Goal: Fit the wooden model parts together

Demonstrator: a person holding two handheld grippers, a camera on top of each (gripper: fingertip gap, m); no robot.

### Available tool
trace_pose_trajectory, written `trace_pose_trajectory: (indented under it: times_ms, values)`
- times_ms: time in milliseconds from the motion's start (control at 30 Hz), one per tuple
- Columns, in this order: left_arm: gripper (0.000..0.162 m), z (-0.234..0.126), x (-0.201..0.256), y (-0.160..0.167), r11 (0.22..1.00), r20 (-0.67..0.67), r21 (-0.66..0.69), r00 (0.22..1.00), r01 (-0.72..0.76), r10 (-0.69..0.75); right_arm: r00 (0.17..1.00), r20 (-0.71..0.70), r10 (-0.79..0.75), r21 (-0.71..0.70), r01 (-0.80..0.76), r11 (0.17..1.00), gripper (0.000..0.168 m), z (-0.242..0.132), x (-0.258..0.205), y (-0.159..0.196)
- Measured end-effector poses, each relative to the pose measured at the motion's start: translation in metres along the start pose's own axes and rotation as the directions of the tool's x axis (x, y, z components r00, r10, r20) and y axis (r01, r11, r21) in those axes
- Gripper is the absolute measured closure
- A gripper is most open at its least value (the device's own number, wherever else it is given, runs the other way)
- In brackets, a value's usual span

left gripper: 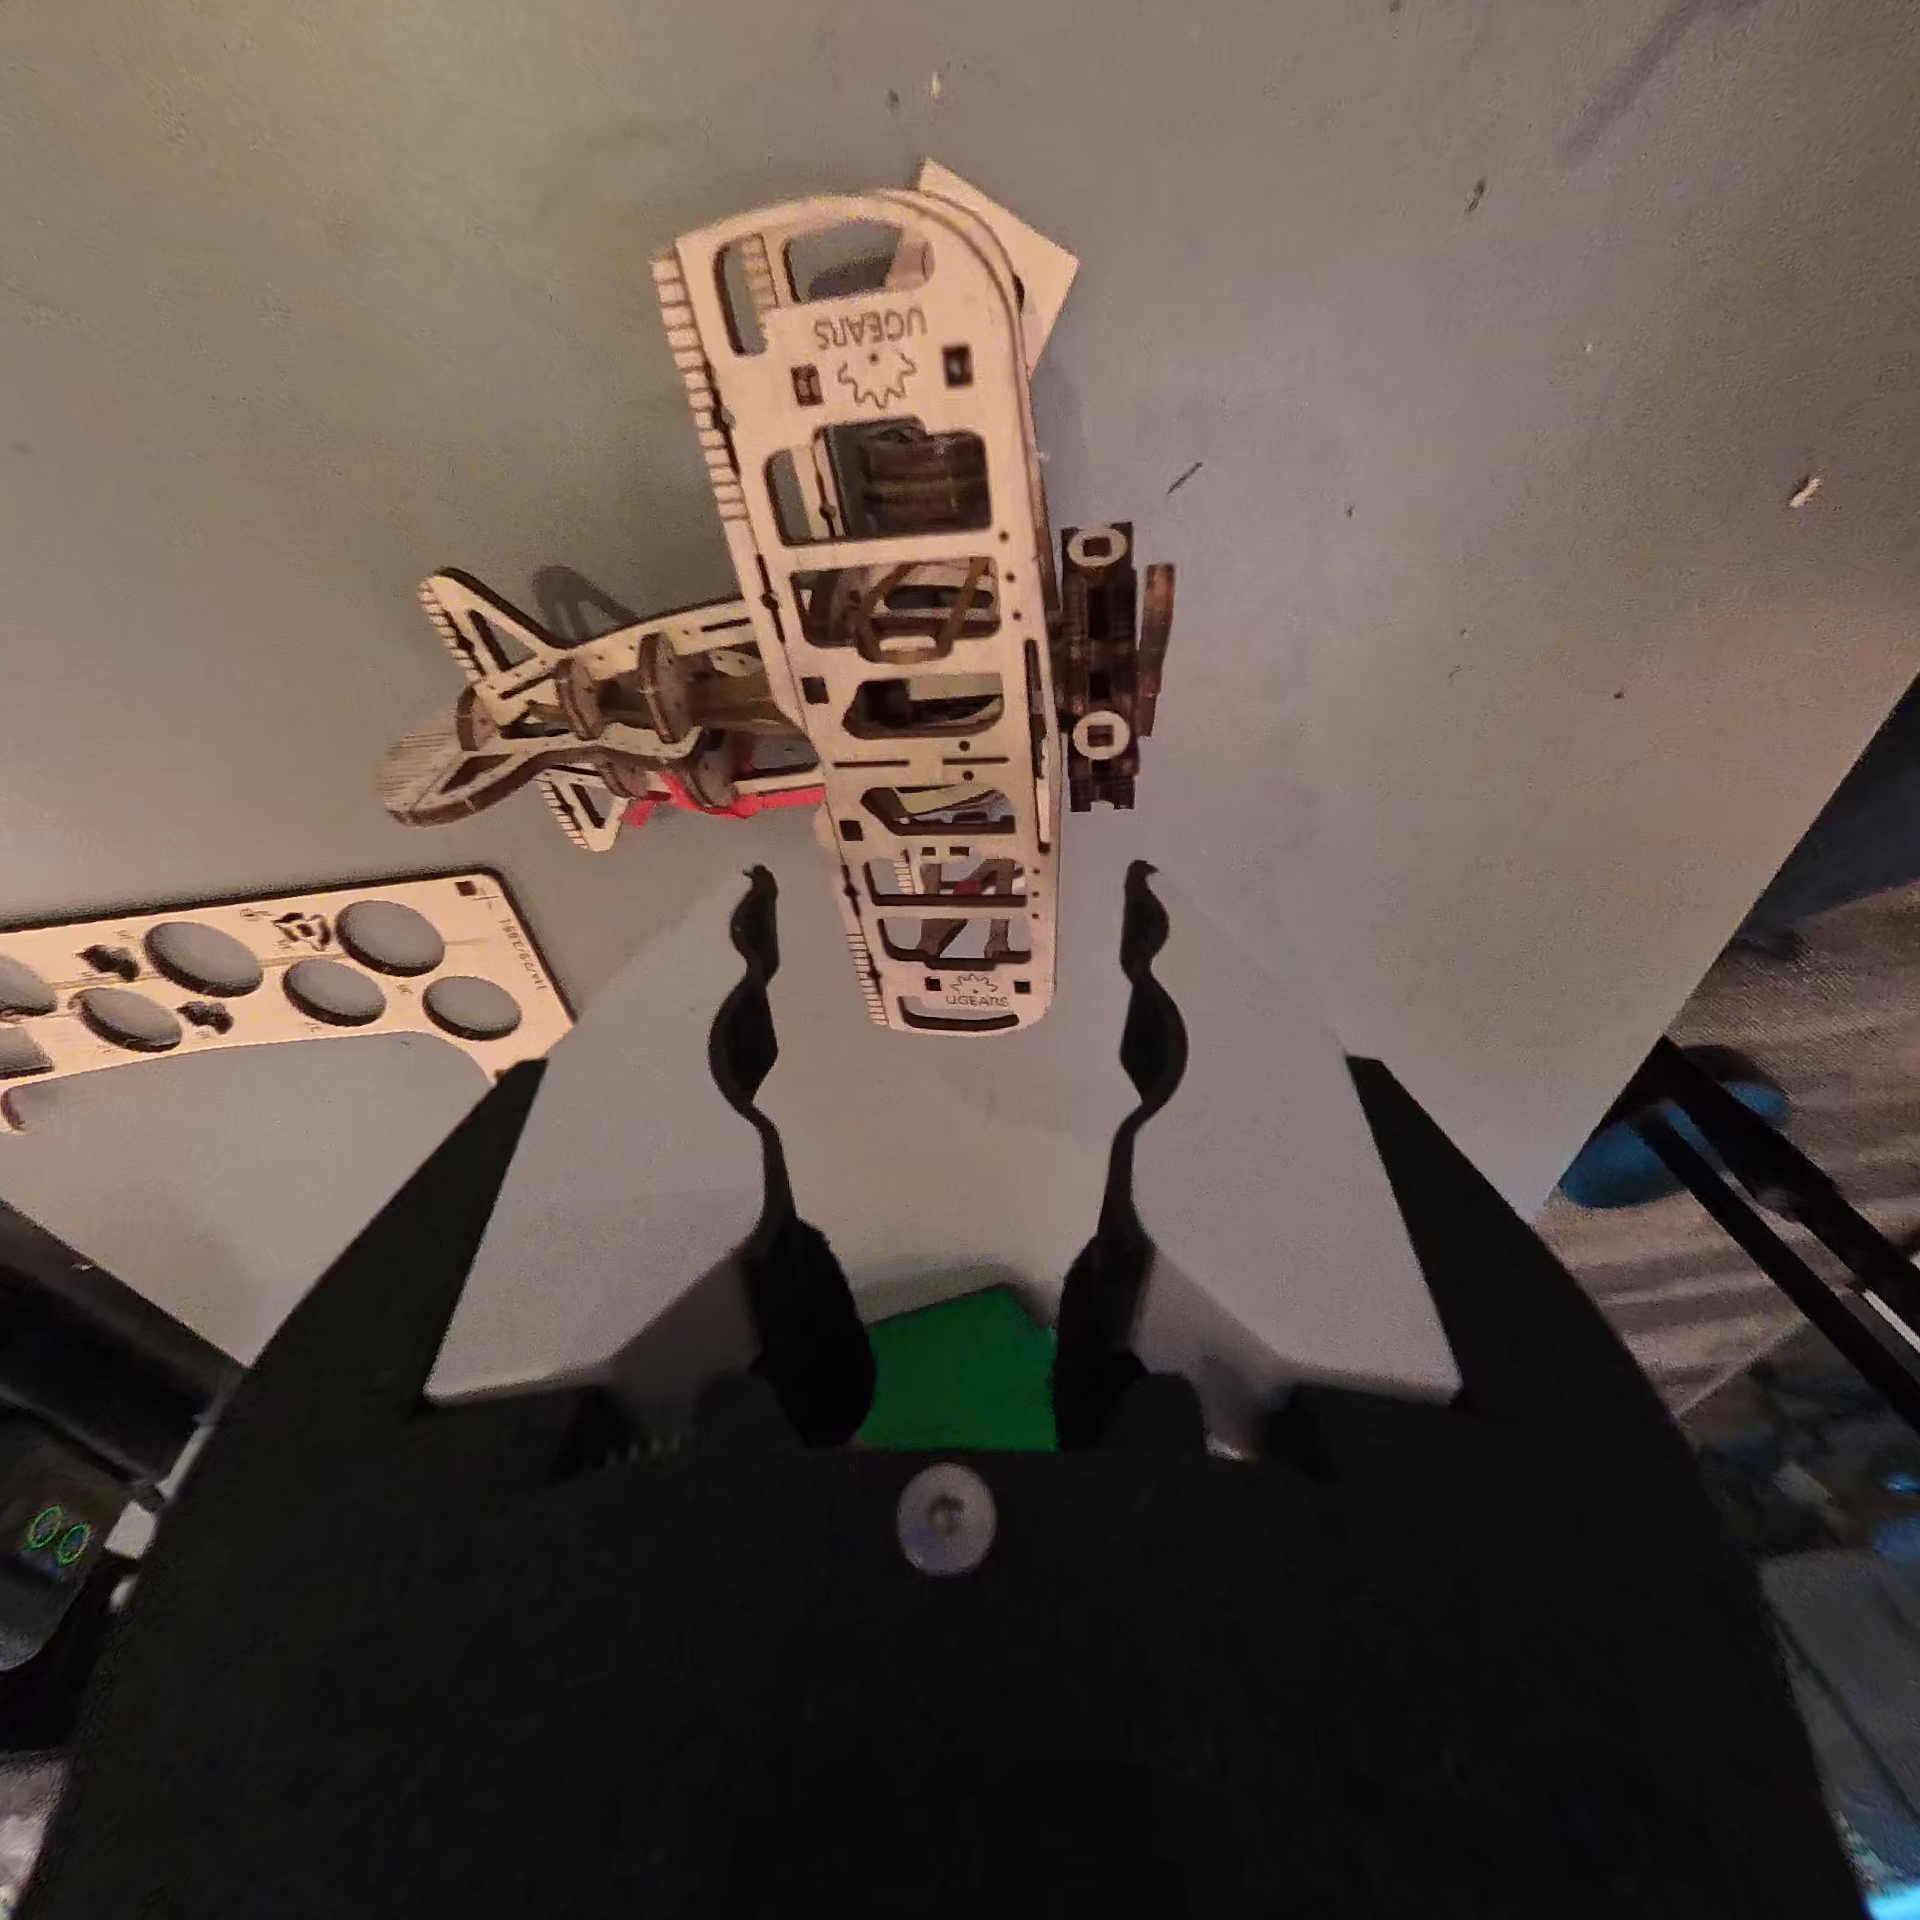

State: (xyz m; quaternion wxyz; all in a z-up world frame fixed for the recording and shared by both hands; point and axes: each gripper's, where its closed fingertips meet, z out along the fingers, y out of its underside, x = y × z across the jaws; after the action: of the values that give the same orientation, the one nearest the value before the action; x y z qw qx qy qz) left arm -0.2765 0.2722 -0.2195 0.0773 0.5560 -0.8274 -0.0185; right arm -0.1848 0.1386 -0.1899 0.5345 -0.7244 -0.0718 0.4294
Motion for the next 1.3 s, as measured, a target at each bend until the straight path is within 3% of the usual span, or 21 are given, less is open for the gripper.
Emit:
trace_pose_trajectory:
  times_ms: [300, 500, 600, 767, 867, 933, 1000, 1067, 1133, 1200, 1300]
  values:
    - [0.115, 0.02, 0.0, -0.005, 0.999, -0.064, 0.044, 0.998, 0.016, -0.013, 1.0, 0.009, 0.0, 0.003, 0.0, 1.0, 0.167, -0.001, -0.001, 0.0]
    - [0.116, 0.003, -0.011, -0.012, 0.967, 0.116, 0.247, 0.989, 0.063, -0.094, 1.0, -0.015, -0.014, 0.014, 0.014, 1.0, 0.167, -0.002, 0.001, -0.002]
    - [0.116, -0.017, -0.006, -0.026, 0.876, 0.208, 0.472, 0.952, 0.102, -0.223, 0.998, -0.059, -0.033, 0.033, 0.035, 0.999, 0.167, -0.007, 0.003, -0.009]
    - [0.116, -0.051, 0.025, -0.049, 0.575, 0.273, 0.815, 0.828, 0.072, -0.49, 0.987, -0.151, -0.059, 0.016, 0.062, 0.998, 0.167, -0.014, -0.02, -0.055]
    - [0.116, -0.061, 0.043, -0.045, 0.472, 0.3, 0.881, 0.724, 0.039, -0.621, 0.969, -0.195, -0.155, -0.113, 0.134, 0.984, 0.167, -0.012, -0.043, -0.068]
    - [0.116, -0.067, 0.054, -0.039, 0.458, 0.329, 0.889, 0.655, 0.028, -0.68, 0.977, -0.151, -0.151, -0.21, 0.118, 0.971, 0.166, -0.013, -0.064, -0.068]
    - [0.116, -0.074, 0.067, -0.038, 0.386, 0.276, 0.921, 0.617, 0.05, -0.737, 0.971, -0.145, -0.187, -0.305, 0.136, 0.942, 0.166, -0.02, -0.074, -0.066]
    - [0.116, -0.073, 0.08, -0.041, 0.38, 0.274, 0.923, 0.602, 0.054, -0.75, 0.933, -0.17, -0.316, -0.365, 0.238, 0.9, 0.166, -0.029, -0.072, -0.074]
    - [0.116, -0.071, 0.089, -0.043, 0.373, 0.268, 0.926, 0.584, 0.063, -0.766, 0.88, -0.064, -0.471, -0.474, 0.388, 0.79, 0.167, -0.034, -0.077, -0.071]
    - [0.116, -0.07, 0.099, -0.05, 0.305, 0.175, 0.945, 0.606, 0.117, -0.776, 0.821, -0.009, -0.571, -0.604, 0.451, 0.658, 0.166, -0.038, -0.068, -0.068]
    - [0.116, -0.071, 0.114, -0.065, 0.234, 0.094, 0.963, 0.641, 0.137, -0.762, 0.931, 0.042, -0.363, -0.667, 0.297, 0.683, 0.166, -0.027, -0.083, -0.067]
